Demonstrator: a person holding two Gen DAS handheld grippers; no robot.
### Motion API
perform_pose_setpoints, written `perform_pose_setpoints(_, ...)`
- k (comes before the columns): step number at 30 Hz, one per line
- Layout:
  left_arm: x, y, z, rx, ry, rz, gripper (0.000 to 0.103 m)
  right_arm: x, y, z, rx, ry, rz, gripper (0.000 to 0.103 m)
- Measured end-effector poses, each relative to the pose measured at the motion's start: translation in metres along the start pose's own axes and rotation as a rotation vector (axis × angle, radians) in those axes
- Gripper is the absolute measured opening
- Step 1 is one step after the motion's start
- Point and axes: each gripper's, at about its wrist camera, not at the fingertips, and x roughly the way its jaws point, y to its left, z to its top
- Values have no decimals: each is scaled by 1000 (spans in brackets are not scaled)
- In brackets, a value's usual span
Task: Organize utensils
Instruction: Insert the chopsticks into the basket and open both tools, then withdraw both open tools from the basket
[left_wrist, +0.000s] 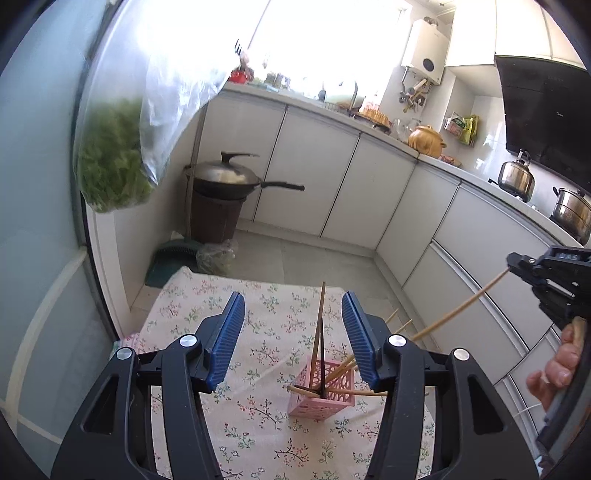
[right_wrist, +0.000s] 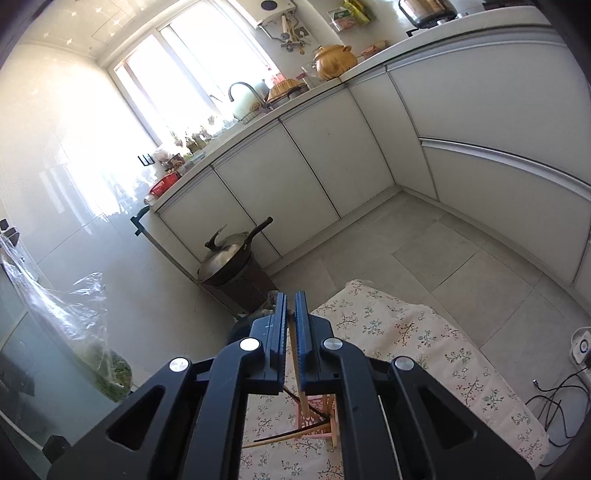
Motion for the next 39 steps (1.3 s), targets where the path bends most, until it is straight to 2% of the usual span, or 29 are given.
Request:
perform_pose_setpoints(2, 11, -1, -2, -8, 36, -3, 52, 27, -4, -7, -19, 46, -36, 6)
perform_pose_setpoints(4, 17, -1, -5, -2, 54, 0, 52, 49, -17, -20, 16, 97, -61, 11)
perform_pose_setpoints(7, 18, -7, -7, 24, 64, -8, 52, 59, -32, -38, 27, 141, -79, 12)
perform_pose_setpoints(10, 13, -14, -8, 44, 53, -13, 54, 50, -31, -50, -25, 130, -91, 21)
perform_pose_setpoints(17, 2, -33, -13, 96, 32, 0, 61, 20, -7, -69, -196, 75, -122, 28)
perform_pose_setpoints(23, -7, -49, -24, 152, 19, 31, 77, 0, -4, -90, -284, 60, -149, 33)
perform_pose_setpoints(27, -6, -58, -31, 177, 39, 49, 81, -15, -4, -107, -336, 30, -171, 56)
perform_pose_setpoints(28, -5, -59, -34, 183, 45, 54, 82, -19, -5, -110, -343, 21, -174, 58)
perform_pose_setpoints(30, -4, -61, -41, 196, 52, 68, 85, -26, -6, -117, -364, 10, -185, 59)
perform_pose_setpoints(39, -7, -69, -58, 241, 65, 88, 90, -41, -29, -131, -366, 19, -249, 67)
